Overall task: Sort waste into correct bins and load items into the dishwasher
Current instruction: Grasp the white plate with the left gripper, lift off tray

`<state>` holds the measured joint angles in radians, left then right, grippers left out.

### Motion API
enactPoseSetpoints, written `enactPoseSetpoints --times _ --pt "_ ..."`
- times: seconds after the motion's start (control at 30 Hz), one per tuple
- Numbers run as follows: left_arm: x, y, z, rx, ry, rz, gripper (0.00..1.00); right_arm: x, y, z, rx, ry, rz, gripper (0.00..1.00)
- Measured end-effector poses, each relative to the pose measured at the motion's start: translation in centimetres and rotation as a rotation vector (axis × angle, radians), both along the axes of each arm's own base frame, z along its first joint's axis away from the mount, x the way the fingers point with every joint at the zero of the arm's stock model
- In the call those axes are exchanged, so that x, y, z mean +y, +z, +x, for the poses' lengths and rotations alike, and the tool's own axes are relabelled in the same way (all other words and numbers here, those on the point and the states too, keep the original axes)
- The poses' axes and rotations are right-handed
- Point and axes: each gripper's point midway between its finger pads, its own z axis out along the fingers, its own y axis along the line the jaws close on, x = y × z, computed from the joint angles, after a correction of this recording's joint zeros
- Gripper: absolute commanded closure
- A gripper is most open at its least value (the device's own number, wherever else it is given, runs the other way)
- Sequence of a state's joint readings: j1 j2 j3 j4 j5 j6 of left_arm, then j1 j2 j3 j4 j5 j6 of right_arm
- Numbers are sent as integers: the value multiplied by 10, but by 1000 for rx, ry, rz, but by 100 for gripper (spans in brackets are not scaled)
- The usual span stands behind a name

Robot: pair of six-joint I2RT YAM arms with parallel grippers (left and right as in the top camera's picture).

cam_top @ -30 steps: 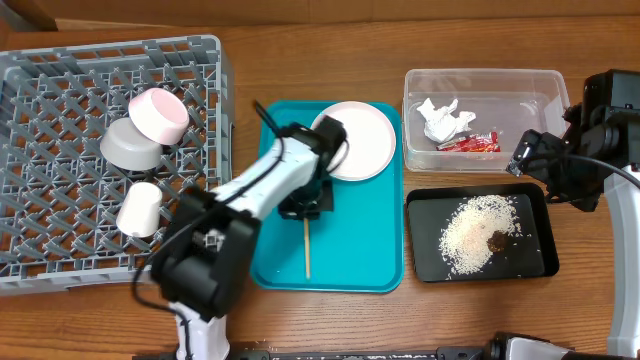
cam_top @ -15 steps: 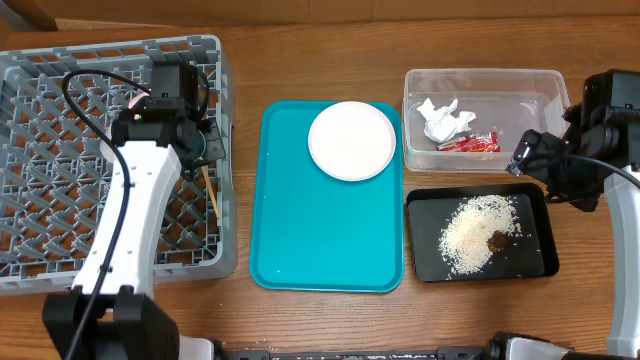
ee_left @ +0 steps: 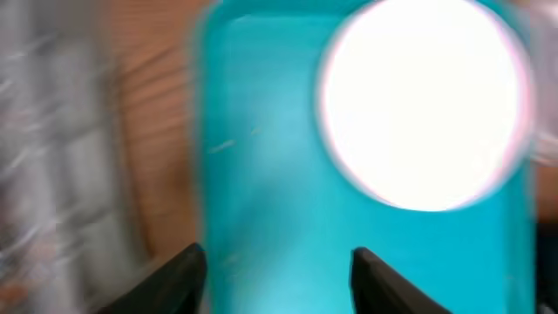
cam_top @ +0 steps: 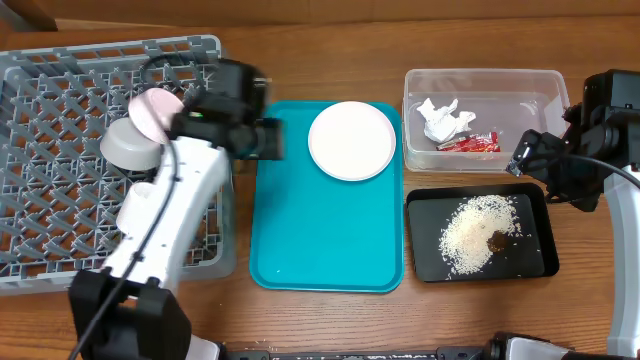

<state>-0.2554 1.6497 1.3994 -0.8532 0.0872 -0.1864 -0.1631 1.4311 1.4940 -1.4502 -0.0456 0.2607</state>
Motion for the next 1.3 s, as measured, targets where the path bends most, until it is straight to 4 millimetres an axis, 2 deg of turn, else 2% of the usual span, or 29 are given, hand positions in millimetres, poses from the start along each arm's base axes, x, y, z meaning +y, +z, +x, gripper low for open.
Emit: enactPoseSetpoints --times 0.03,0.07,0.13,0.23,0.33,0.37,0.47,0.5,0.53,0.63,0.67,0.7,0.77,0.83,0.93,1.03,1.17,1.2,1.23,1.3 --pt "-30 4 -1 -39 -96 -2 35 0 0 0 1 -1 -1 10" --pt "-48 4 -4 -53 -152 -5 33 0 0 0 1 0 0 10" --pt "-96 -5 -11 -91 -311 13 29 0 0 0 0 0 0 10" --pt "-138 -38 -16 -94 -468 57 25 0 0 0 0 -1 0 10" --pt "-161 -76 -21 -61 -555 96 24 0 0 0 0 0 0 10" --pt "-166 -93 -24 -34 -577 114 23 0 0 0 1 0 0 10" --pt "-166 -126 -32 34 -607 152 25 0 0 0 0 0 0 10" --pt "-163 -132 -34 56 -607 163 29 0 0 0 1 0 0 10" --pt "-160 -137 -37 76 -607 174 35 0 0 0 1 -1 0 10" --pt "-152 -142 -44 118 -612 199 65 0 0 0 0 0 0 10" --pt "-150 -143 -48 134 -618 207 78 0 0 0 1 0 0 10" --pt "-147 -145 -52 155 -613 213 84 0 0 0 1 -1 0 10" --pt "-145 -144 -53 165 -612 215 86 0 0 0 1 0 0 10" --pt "-142 -145 -58 190 -604 220 94 0 0 0 2 0 0 10" --pt "-138 -136 -61 227 -595 240 96 0 0 0 2 0 0 10" --pt "-141 -110 -53 224 -581 238 96 0 0 0 2 0 0 10" --pt "-145 -57 -31 135 -527 187 96 0 0 -1 2 0 0 10" --pt "-142 -36 -23 92 -495 159 96 0 0 0 2 -1 0 10" --pt "-136 -19 -17 57 -461 137 96 0 0 -1 2 0 0 10" --pt "-112 26 -3 -27 -366 78 96 0 0 -1 2 0 0 11"
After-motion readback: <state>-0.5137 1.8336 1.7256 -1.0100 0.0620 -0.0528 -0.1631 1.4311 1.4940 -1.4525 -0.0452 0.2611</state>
